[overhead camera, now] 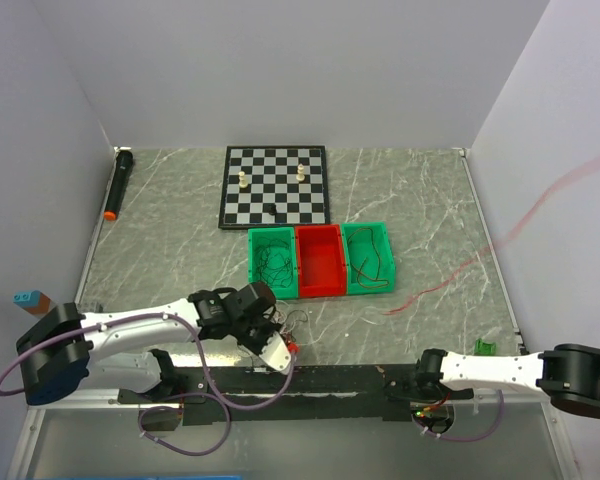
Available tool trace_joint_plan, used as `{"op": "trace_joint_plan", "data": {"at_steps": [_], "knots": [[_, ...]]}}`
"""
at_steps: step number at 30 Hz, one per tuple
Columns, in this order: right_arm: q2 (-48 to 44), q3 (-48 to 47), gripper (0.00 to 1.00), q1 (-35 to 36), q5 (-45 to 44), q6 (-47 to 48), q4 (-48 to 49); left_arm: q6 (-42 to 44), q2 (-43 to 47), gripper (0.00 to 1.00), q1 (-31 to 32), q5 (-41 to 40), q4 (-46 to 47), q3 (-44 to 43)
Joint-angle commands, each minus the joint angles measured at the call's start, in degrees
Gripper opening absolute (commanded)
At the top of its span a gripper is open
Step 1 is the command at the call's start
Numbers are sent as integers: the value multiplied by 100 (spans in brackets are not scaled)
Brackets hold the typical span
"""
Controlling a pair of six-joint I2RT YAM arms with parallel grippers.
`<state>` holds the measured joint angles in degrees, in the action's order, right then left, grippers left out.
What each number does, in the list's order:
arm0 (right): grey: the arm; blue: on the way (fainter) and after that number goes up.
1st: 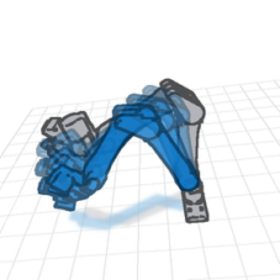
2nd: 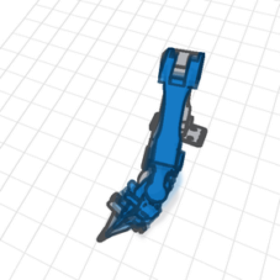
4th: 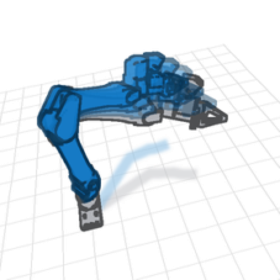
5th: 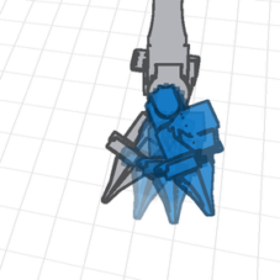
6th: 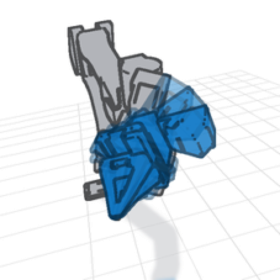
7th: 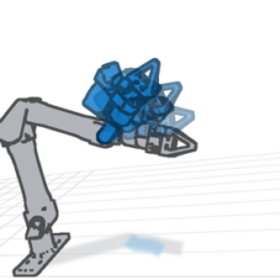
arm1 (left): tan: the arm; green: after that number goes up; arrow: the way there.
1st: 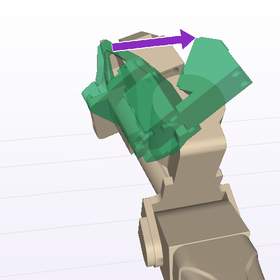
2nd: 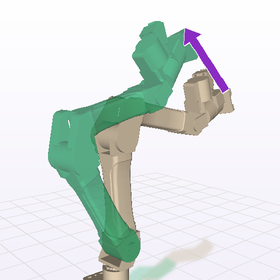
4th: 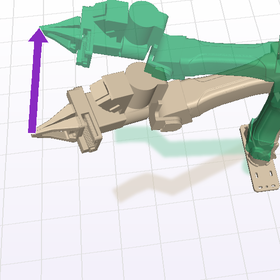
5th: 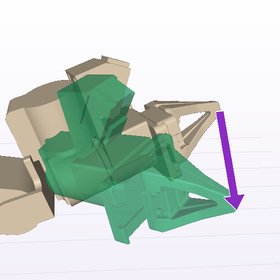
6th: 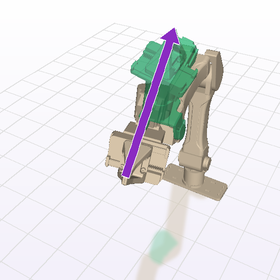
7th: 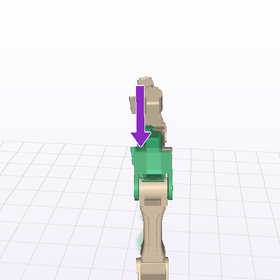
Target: Untangle the cables
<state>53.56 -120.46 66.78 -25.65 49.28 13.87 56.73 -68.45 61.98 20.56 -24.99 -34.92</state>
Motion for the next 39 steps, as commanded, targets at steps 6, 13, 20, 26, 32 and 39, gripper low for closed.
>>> {"op": "trace_joint_plan", "data": {"at_steps": [6,13,20,26,32,39], "knots": [[471,-259,0,28,87,310,-130,1076,323,1,8,-122,-769,90],[857,-600,0,36,-10,925,134,1375,455,1,-10,-306,-919,301],[1175,-1603,0,36,411,1331,213,2017,525,1,-1,-833,-1078,758],[709,-646,0,36,289,1409,774,2333,543,1,-45,-1106,-1455,934],[656,-995,0,36,385,1252,626,2746,499,1,-71,-1572,-2026,1118],[445,-910,0,45,377,1093,528,2056,446,1,-89,-1318,-1398,918]]}}
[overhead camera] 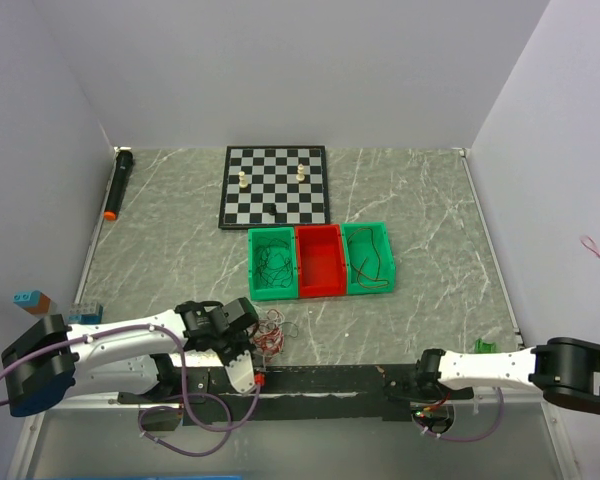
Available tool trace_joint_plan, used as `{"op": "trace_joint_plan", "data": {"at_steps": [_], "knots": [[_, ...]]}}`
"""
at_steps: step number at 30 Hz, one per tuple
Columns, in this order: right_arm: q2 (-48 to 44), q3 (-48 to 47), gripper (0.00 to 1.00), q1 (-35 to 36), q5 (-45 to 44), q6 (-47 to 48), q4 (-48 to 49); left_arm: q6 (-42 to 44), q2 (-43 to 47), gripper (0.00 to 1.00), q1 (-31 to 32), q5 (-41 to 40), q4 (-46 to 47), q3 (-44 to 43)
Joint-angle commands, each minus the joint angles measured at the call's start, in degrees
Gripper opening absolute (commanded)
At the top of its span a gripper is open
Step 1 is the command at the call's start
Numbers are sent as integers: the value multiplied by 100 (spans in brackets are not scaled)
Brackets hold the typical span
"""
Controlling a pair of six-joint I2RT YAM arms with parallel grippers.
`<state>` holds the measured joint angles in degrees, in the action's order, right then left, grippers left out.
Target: Untangle the cables
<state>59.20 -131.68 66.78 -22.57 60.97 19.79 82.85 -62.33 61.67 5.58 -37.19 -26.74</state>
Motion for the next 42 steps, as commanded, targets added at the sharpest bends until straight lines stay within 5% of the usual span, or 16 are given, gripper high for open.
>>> {"op": "trace_joint_plan", "data": {"at_steps": [1,8,18,25,42], "knots": [[-171,361,0,45,33,-76,-11,-733,-201,1,-85,258,60,-5],[-155,1380,0,37,-239,38,332,-2261,-271,1,-409,802,757,-1261],[-146,3006,0,-51,-547,-111,1079,-3160,-184,1,-507,1762,-692,-3073],[56,3490,0,-1350,-433,-2025,325,-3117,-8,1,-507,1946,-1290,-3364],[452,4369,0,-3575,156,-4848,-678,-3020,221,1,-507,1929,-1668,-3917]]}}
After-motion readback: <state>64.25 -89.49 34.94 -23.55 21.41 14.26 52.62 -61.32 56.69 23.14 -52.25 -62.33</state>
